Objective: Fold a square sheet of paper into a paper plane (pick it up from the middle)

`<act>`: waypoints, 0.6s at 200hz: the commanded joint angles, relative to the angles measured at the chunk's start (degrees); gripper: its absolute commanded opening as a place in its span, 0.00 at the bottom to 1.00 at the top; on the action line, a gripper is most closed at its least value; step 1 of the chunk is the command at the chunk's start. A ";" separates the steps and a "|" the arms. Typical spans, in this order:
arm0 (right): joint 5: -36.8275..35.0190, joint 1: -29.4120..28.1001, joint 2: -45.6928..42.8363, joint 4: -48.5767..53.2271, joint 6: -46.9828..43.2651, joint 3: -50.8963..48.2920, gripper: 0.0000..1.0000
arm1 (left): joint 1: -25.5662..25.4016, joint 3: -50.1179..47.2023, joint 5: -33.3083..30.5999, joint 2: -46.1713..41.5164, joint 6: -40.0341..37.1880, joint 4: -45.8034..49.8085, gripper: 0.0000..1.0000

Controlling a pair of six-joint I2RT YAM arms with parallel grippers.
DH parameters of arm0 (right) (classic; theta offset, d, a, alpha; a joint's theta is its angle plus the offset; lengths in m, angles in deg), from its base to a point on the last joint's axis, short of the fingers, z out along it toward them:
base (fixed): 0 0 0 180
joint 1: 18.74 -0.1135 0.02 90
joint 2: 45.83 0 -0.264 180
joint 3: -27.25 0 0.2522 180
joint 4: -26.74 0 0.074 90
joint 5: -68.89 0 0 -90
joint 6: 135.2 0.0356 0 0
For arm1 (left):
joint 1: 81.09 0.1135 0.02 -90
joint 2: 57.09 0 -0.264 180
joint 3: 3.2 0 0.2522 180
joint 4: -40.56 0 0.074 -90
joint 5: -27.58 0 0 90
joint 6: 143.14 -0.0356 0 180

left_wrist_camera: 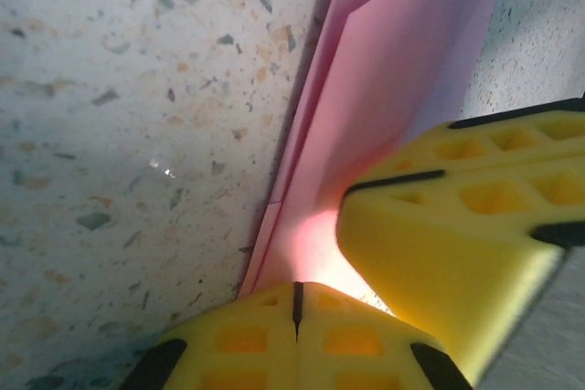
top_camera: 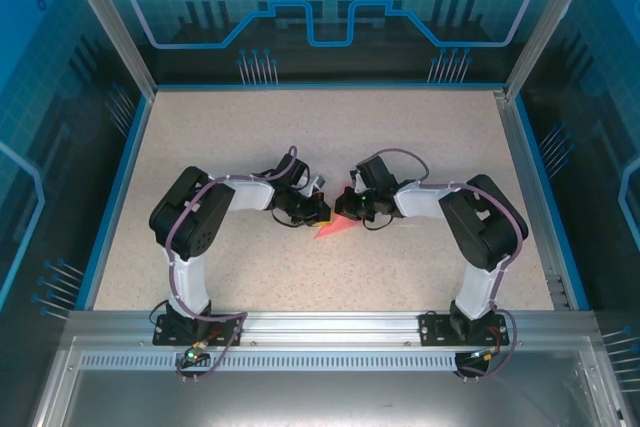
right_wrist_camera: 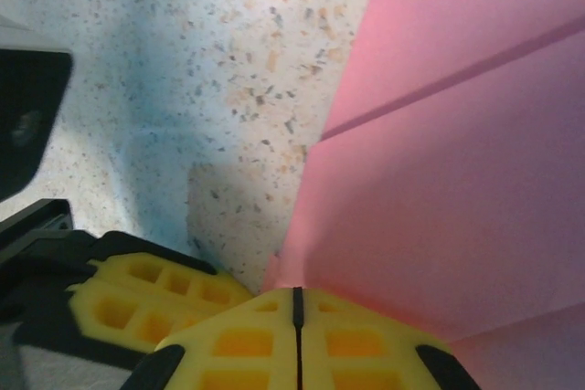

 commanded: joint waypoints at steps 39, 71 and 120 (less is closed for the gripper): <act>-1.60 0.04 3.92 -0.37 1.99 -2.97 0.03 | -0.01 -0.04 -6.37 -0.06 0.14 8.87 0.00; -1.64 0.42 5.39 -0.60 3.05 -3.71 0.03 | 0.16 0.11 -0.08 -3.55 0.97 5.71 0.04; -1.57 0.39 5.93 -0.18 3.38 -3.74 0.03 | 0.08 -0.75 3.82 -6.08 1.45 5.06 0.11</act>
